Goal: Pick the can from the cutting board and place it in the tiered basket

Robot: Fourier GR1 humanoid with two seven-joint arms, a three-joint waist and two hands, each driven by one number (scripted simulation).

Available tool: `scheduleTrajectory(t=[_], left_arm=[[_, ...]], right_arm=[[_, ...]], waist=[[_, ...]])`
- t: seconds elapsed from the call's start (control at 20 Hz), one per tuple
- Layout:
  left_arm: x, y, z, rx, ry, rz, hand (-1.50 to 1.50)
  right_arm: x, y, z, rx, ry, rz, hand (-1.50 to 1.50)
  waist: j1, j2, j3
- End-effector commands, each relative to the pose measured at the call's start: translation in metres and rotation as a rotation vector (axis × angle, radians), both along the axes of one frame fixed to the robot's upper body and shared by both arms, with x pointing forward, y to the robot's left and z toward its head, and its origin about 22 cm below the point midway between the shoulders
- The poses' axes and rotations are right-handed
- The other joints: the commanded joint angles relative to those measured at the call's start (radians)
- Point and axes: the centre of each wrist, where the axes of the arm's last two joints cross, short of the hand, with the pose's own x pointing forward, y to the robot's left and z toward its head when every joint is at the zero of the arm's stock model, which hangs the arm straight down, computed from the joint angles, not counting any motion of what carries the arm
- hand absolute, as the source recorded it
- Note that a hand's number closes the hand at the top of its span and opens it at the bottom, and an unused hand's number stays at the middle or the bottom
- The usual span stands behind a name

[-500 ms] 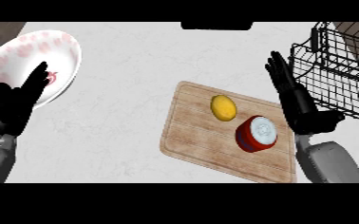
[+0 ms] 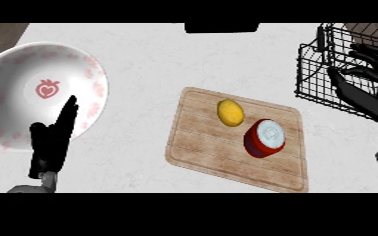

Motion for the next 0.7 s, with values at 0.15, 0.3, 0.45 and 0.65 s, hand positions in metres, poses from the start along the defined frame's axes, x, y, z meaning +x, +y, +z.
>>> scheduleTrajectory(t=[0.15,0.3,0.45,0.65], left_arm=[[-0.035,-0.045,-0.027,-0.066,0.026,0.003,0.0],[-0.029,-0.044,-0.025,-0.053,0.002,0.016,0.0],[-0.033,-0.048,-0.034,-0.055,0.027,0.012,0.0],[-0.035,-0.044,-0.032,-0.058,0.028,0.012,0.0]], right_arm=[[-0.061,-0.006,0.006,0.193,-0.085,-0.202,-1.5],[-0.092,0.01,0.031,0.113,-0.039,-0.102,-1.5],[-0.097,-0.004,0.039,-0.065,0.213,-0.009,-1.5],[-0.109,0.011,0.056,-0.245,0.426,0.12,-1.5]], waist=[[0.005,0.005,0.01],[0.011,0.007,0.009],[-0.006,0.006,0.006],[0.007,0.007,0.003]])
